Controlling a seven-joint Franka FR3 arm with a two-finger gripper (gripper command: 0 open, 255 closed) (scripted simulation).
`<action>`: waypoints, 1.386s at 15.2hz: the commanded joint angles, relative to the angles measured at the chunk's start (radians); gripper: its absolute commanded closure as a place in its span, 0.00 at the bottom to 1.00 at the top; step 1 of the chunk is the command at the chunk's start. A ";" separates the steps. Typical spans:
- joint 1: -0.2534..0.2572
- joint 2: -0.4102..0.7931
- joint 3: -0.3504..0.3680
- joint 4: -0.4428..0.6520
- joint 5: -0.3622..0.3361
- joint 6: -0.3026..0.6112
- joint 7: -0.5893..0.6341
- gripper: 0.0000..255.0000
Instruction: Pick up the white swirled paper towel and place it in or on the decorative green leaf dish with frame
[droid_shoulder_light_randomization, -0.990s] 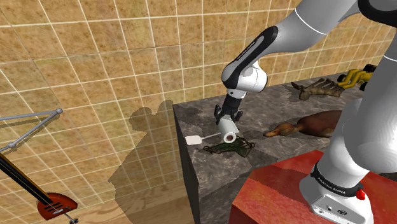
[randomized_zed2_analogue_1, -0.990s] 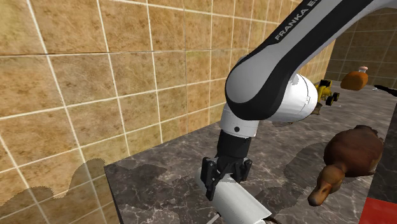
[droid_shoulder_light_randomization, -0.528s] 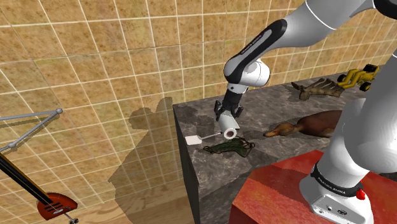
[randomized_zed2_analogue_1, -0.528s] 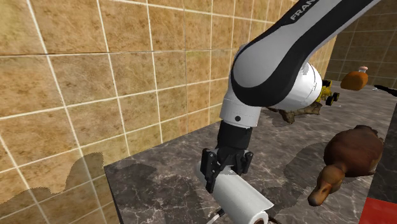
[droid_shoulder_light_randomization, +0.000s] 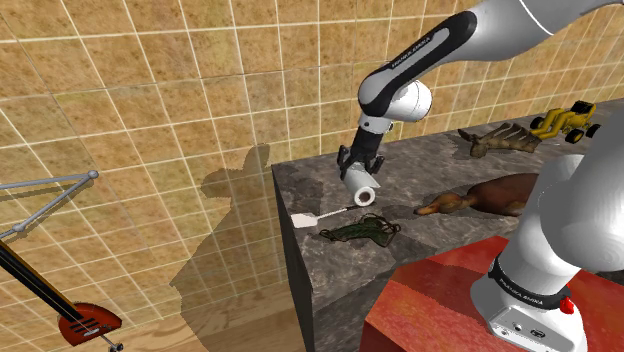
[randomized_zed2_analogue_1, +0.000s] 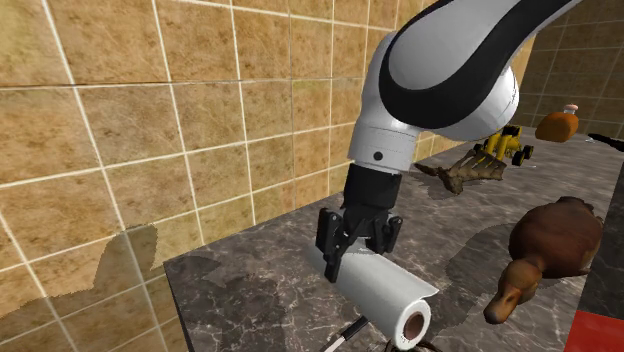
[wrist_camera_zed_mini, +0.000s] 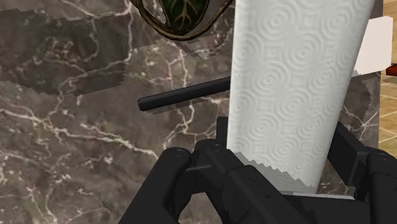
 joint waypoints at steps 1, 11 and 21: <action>-0.006 -0.019 0.001 0.010 -0.021 -0.026 0.020 1.00; -0.017 -0.165 0.039 -0.019 -0.100 -0.113 0.136 1.00; 0.018 -0.461 0.188 -0.269 -0.096 -0.103 0.328 1.00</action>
